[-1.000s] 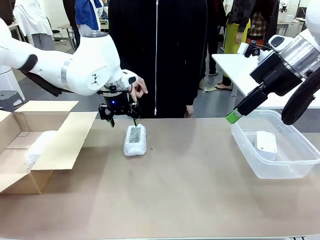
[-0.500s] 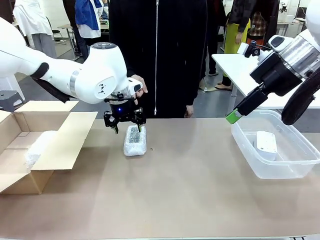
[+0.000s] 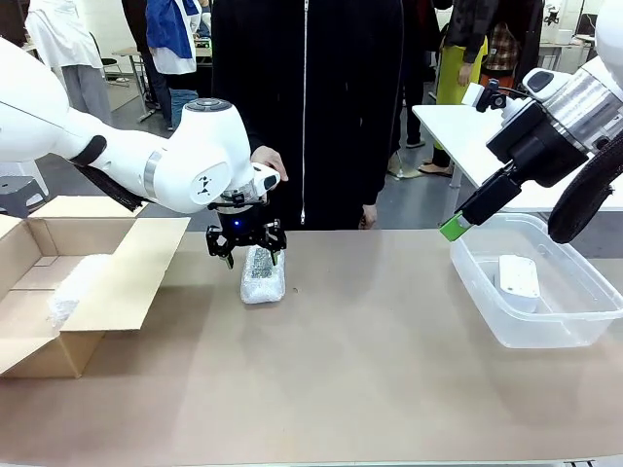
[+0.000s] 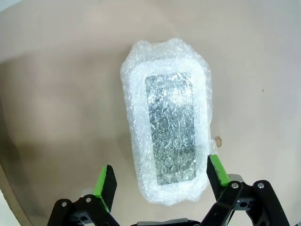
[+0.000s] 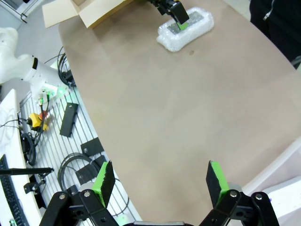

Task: Separate and place wrapped and unwrapped clocks.
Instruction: Pick up the Digital clock indicated by the person.

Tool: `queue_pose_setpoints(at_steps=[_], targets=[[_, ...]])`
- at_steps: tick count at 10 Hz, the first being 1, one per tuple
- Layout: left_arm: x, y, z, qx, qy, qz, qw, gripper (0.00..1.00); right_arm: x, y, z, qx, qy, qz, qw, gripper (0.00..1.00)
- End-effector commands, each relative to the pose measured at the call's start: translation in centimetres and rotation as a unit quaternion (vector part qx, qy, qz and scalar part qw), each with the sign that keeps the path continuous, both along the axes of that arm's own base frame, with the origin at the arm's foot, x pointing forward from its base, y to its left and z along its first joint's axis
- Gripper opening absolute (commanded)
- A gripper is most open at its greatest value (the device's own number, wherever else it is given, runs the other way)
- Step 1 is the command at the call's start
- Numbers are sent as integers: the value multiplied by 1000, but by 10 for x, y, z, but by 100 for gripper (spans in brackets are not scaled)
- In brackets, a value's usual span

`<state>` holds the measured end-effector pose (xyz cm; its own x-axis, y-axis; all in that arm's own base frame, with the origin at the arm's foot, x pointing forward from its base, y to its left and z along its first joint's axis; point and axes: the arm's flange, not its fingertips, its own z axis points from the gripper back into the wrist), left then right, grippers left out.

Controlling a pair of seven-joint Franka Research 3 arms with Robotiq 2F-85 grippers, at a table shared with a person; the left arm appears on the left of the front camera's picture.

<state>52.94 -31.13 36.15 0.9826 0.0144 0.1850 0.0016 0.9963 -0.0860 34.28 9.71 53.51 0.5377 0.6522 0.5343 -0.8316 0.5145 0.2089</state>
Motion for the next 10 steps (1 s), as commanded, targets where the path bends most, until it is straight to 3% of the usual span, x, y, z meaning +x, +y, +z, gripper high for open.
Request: queue_pose_setpoints(at_steps=[1, 10], targets=[[6, -10, -2, -6, -13, 12, 1000, 100, 1, 1, 1, -1, 3, 2, 1000, 100], [14, -19, -23, -3, -5, 3, 1000, 100, 1, 1, 1, -1, 3, 2, 1000, 100]])
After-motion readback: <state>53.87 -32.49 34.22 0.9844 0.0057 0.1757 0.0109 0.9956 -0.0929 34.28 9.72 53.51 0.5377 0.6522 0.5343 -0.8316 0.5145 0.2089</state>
